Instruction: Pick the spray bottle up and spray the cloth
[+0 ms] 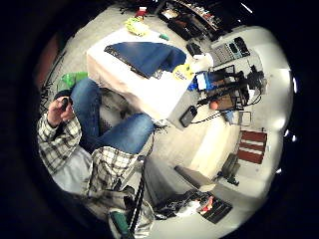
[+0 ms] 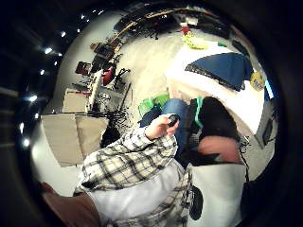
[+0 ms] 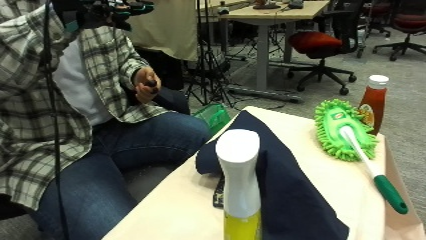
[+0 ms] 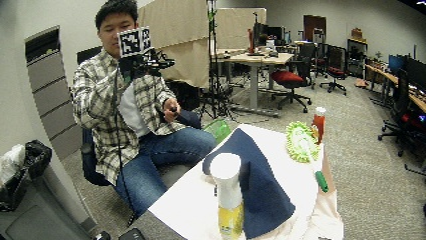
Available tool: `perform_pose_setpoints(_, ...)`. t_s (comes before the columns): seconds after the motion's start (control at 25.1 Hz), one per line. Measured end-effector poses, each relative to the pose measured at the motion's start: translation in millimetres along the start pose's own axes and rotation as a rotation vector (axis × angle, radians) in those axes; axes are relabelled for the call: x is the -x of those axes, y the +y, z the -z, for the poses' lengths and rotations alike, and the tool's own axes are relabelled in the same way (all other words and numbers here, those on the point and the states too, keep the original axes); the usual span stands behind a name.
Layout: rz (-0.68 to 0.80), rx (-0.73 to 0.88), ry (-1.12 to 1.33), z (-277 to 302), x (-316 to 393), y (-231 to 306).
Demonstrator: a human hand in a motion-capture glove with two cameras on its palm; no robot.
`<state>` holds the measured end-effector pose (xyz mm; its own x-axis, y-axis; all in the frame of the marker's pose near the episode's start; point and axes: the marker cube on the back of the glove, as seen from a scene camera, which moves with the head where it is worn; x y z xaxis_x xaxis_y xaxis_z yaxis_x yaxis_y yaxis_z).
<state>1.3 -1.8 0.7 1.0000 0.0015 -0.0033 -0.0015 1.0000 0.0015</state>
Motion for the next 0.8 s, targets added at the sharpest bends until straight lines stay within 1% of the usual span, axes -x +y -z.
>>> perform_pose_setpoints(0.8,-0.011,0.011,-0.002,-5.4,-3.7,-2.7)
